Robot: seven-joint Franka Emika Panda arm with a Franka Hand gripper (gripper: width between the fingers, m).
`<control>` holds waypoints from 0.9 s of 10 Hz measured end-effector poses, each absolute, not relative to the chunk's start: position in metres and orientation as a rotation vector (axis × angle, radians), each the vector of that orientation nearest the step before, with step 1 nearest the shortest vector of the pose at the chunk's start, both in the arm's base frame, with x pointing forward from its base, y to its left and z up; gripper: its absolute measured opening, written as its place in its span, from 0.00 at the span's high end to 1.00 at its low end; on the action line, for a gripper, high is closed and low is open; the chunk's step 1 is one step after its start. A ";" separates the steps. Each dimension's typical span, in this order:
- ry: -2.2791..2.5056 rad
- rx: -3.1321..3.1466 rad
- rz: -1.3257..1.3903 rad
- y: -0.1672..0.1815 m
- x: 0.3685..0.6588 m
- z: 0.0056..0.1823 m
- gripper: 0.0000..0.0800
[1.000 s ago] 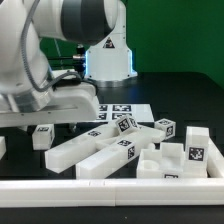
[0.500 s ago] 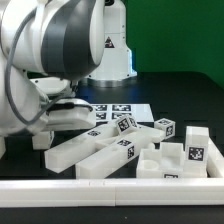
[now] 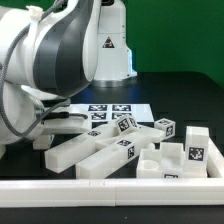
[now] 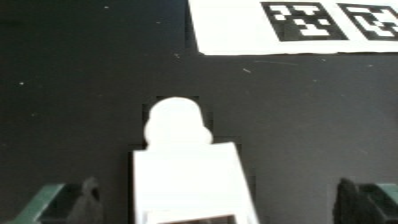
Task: Assemble chair
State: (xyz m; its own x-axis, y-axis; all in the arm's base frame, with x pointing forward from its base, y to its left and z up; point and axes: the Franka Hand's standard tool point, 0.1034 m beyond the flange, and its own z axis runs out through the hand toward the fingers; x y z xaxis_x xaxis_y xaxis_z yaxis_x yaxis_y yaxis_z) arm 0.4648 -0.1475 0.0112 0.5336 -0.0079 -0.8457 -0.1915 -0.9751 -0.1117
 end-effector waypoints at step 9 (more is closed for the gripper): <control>0.166 -2.598 1.393 -0.146 0.466 0.011 0.65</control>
Offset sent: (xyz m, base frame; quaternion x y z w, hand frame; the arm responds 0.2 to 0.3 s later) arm 0.0000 0.0000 0.0000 0.0000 0.0000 0.0000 1.0000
